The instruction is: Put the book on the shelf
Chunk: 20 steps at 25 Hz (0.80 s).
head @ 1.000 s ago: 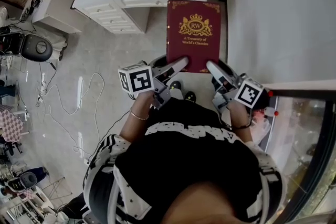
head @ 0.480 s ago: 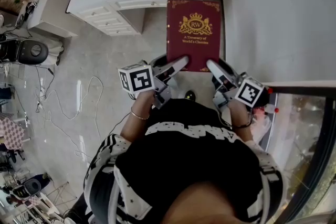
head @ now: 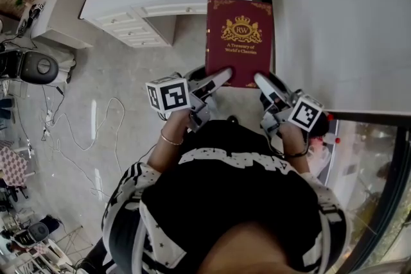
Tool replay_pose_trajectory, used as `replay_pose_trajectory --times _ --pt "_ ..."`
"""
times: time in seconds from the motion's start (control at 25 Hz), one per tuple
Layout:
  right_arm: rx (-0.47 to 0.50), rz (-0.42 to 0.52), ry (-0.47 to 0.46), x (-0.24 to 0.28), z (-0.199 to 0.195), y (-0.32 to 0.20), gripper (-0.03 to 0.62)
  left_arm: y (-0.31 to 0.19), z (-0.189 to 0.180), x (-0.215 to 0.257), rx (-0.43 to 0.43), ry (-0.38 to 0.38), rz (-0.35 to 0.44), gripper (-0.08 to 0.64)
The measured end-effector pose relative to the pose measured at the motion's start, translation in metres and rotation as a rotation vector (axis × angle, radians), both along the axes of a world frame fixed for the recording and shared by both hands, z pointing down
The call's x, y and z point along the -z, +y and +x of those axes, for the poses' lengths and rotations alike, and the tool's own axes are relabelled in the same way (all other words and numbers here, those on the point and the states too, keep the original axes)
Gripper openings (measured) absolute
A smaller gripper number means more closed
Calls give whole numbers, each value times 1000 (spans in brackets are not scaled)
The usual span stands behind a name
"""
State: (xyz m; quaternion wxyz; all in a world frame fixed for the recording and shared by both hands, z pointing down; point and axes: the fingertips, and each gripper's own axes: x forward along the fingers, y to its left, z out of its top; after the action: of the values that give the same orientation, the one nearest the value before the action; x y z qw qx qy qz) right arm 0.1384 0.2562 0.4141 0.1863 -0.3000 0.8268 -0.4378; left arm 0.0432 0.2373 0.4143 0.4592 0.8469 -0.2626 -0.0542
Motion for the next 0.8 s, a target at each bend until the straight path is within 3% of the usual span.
replay_pose_trajectory --times 0.2,0.8 --pt "2 -10 8 0 6 -34 263 -34 6 -2 1 5 -20 318" --pt "-77 -45 16 -7 6 -55 264 -61 10 -12 -73 21 -54 318"
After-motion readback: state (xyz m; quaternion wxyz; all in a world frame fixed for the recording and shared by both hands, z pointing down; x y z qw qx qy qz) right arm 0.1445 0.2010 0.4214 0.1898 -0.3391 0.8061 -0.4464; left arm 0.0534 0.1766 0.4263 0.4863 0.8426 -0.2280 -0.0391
